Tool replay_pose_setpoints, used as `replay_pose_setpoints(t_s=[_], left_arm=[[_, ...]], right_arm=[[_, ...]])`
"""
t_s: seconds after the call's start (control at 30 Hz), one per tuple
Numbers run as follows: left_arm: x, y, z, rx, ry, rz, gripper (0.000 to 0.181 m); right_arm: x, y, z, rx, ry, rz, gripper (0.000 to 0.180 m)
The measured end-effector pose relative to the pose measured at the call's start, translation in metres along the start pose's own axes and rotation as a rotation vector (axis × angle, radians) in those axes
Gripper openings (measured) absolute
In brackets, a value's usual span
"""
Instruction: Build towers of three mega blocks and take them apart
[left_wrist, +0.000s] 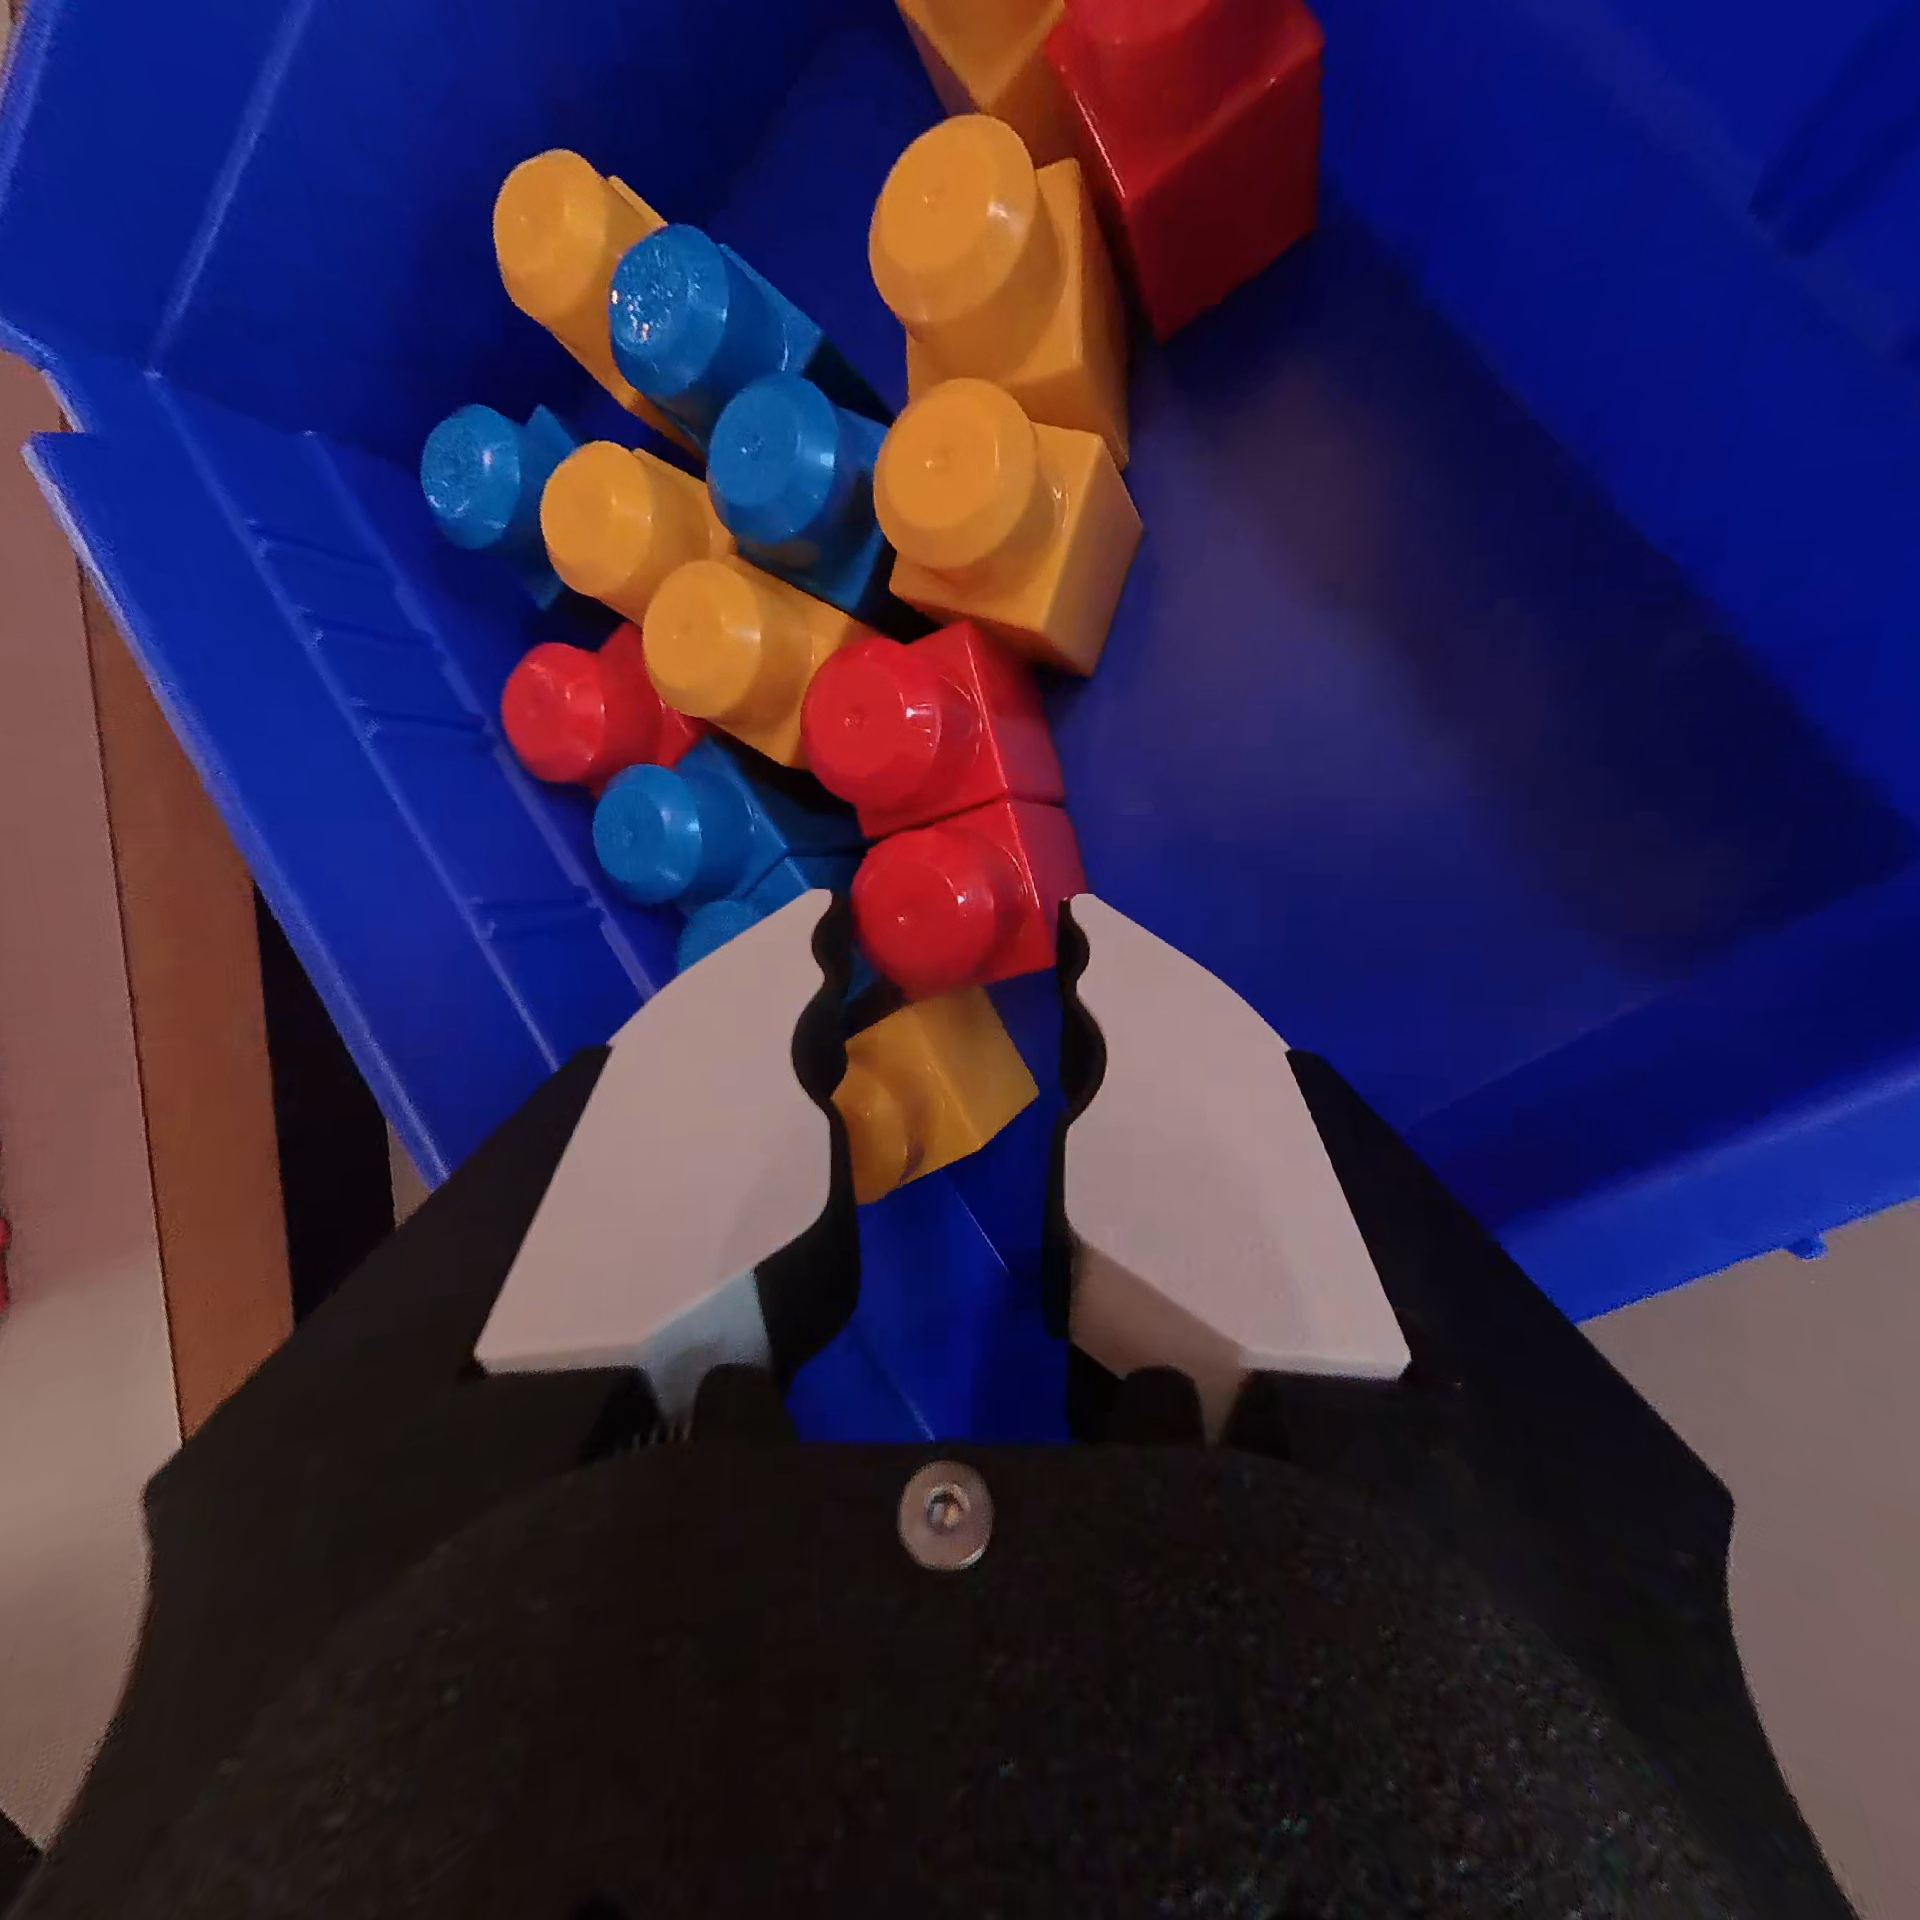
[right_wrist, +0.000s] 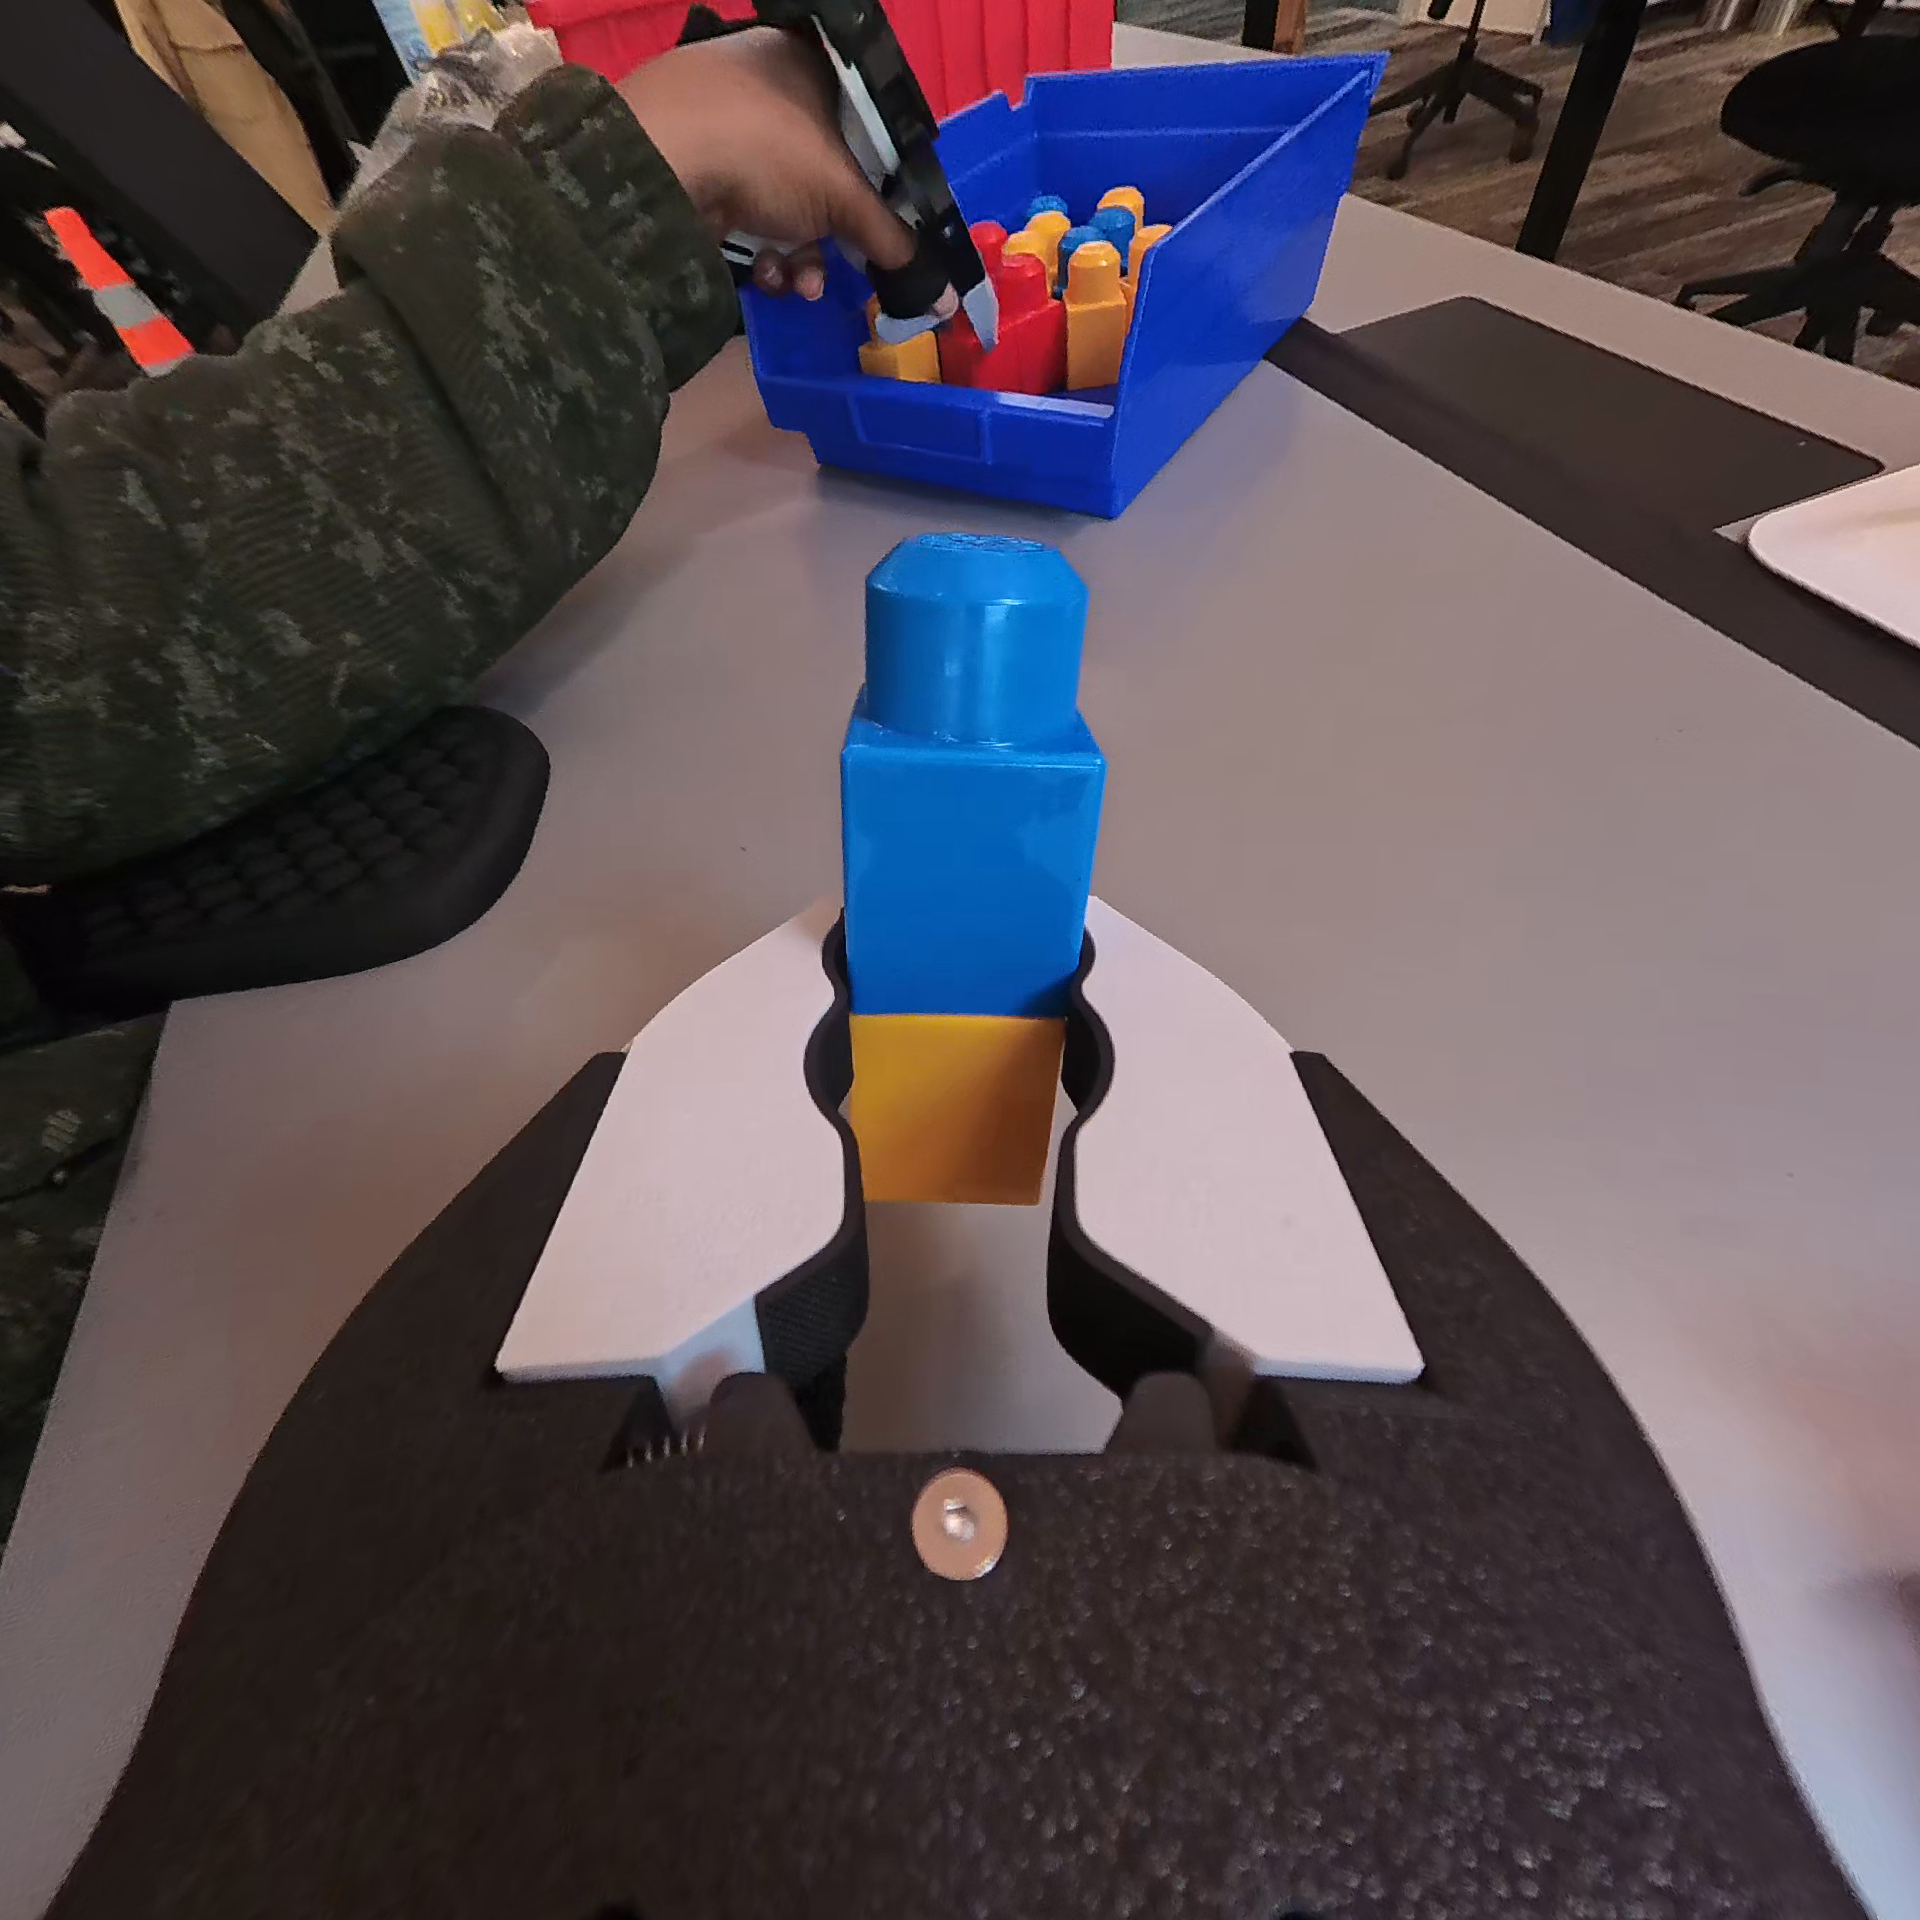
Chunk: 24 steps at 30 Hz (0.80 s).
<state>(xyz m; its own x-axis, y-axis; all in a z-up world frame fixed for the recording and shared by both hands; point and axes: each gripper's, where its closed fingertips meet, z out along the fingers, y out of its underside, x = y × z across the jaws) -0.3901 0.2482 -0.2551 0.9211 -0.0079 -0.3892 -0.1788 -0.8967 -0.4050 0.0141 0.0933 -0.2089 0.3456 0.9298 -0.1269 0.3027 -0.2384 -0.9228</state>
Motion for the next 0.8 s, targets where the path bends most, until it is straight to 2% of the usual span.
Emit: replay_pose_setpoints(t_s=[0.33, 0.43, 0.53, 0.63, 0.7, 0.8], left_arm=[[0.005, -0.005, -0.002, 0.028, 0.023, 0.091, 0.035], [0.006, -0.016, -0.017, 0.101, 0.034, 0.098, 0.029], [0.006, -0.035, -0.050, 0.228, 0.059, 0.094, 0.029], [0.023, -0.054, -0.096, 0.391, 0.165, 0.109, 0.029], [0.050, -0.065, -0.135, 0.517, 0.309, 0.159, 0.029], [0.111, -0.069, -0.207, 0.714, 0.628, 0.298, 0.029]], right_arm=[[0.001, 0.004, 0.002, -0.010, -0.017, 0.036, 0.037], [0.002, 0.003, 0.001, -0.005, -0.016, 0.043, 0.037], [0.004, 0.003, 0.000, -0.002, -0.012, 0.043, 0.037], [0.004, 0.005, 0.001, -0.006, -0.009, 0.042, 0.037], [0.005, 0.007, 0.002, -0.019, 0.001, 0.029, 0.037], [0.003, 0.009, 0.004, -0.023, -0.009, 0.011, 0.037]])
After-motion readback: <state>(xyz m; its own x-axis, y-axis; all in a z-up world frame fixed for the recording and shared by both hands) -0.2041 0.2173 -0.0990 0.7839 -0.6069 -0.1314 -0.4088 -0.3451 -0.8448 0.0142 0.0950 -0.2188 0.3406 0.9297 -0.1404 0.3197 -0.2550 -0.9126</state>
